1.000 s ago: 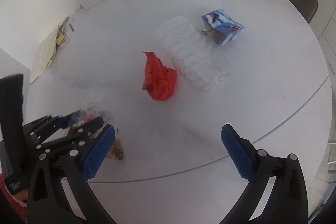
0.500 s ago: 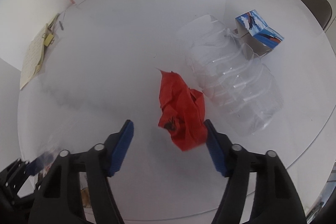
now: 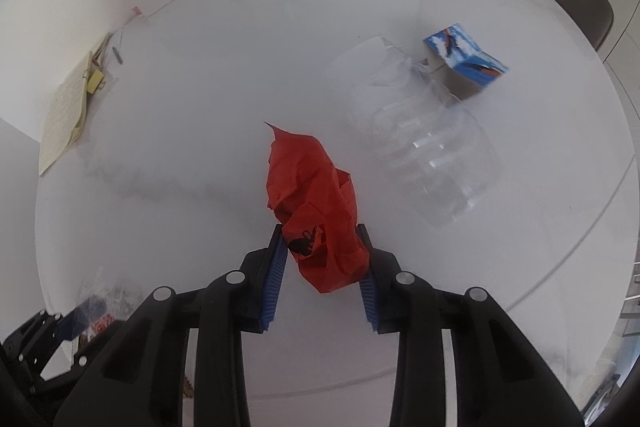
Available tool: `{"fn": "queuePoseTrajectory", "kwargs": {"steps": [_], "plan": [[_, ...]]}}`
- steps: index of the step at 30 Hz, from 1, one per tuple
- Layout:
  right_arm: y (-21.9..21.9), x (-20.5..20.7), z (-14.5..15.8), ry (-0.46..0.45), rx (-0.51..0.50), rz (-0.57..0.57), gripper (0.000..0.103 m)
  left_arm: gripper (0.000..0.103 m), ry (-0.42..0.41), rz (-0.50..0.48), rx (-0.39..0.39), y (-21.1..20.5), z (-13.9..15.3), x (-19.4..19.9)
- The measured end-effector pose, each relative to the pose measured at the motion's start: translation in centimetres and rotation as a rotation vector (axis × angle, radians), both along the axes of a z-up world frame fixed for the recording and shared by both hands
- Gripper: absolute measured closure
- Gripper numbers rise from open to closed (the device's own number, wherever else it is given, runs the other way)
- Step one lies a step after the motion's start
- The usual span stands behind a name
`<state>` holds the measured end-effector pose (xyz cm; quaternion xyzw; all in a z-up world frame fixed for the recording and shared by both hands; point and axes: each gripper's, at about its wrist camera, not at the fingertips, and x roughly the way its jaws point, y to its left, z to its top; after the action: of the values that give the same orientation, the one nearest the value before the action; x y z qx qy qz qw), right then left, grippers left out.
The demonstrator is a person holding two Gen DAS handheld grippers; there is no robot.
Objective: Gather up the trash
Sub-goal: 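Carry both bags over the bin and open both grippers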
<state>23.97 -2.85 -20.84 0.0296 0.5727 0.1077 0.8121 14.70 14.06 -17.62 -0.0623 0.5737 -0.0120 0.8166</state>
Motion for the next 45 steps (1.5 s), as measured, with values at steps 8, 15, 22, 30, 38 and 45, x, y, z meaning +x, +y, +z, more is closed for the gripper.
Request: {"fn": "queuePoseTrajectory", "kwargs": {"steps": [8,15,22,30,38,45], "plan": [[-4.6,-9.1,2.4,-0.02,-0.013,-0.07,0.069,0.064,-0.027,-0.146,0.002,-3.5,1.7,-3.7],[-9.8,-18.6,2.7,0.004,-0.045,-0.229,0.068,0.064,-0.005,-0.389,-0.041,-9.3,1.5,-8.2],[-17.4,-26.9,1.9,0.049,-0.063,-0.457,0.068,0.064,0.007,-0.637,-0.065,-17.3,1.6,-12.6],[-26.7,-33.7,1.1,0.062,-0.048,-0.63,0.068,0.064,0.023,-0.817,-0.085,-27.6,0.9,-17.0],[-32.9,-37.2,1.6,0.031,-0.06,-0.549,0.066,0.062,0.084,-0.783,-0.035,-37.1,-4.6,-19.2],[-36.7,-38.7,0.2,0.034,-0.033,-0.435,0.066,0.028,0.086,-0.712,-0.028,-41.4,-6.7,-21.1]]}}
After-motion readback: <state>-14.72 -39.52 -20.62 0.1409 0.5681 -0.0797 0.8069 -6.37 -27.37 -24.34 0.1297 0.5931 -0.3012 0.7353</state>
